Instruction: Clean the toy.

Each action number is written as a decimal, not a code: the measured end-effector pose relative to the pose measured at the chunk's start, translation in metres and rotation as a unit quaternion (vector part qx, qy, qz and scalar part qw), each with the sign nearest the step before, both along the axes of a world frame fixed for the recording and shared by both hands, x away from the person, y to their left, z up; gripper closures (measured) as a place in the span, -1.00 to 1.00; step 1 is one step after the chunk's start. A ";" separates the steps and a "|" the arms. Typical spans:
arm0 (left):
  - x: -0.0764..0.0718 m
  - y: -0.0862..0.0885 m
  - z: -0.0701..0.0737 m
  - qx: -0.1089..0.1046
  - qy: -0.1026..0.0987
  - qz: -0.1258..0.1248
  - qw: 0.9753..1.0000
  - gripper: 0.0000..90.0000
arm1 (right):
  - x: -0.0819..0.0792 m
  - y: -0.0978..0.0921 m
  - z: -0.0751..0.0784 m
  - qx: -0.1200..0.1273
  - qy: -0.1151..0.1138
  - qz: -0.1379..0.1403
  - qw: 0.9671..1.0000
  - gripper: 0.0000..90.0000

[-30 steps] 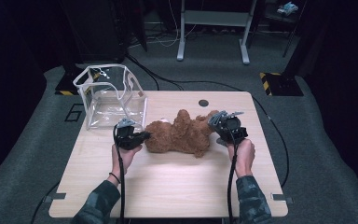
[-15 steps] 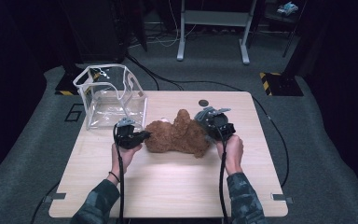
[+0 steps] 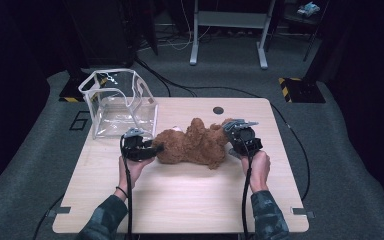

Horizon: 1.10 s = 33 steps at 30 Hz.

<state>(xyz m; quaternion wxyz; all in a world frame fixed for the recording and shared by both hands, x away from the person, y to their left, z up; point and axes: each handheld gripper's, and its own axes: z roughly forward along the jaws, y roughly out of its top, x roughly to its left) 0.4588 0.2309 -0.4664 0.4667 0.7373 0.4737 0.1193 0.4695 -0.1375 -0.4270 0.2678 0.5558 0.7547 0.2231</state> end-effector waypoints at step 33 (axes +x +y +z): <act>0.001 -0.008 -0.001 0.000 0.000 0.014 1.000 0.59 | -0.038 0.174 -0.042 0.072 0.051 0.263 0.961 0.57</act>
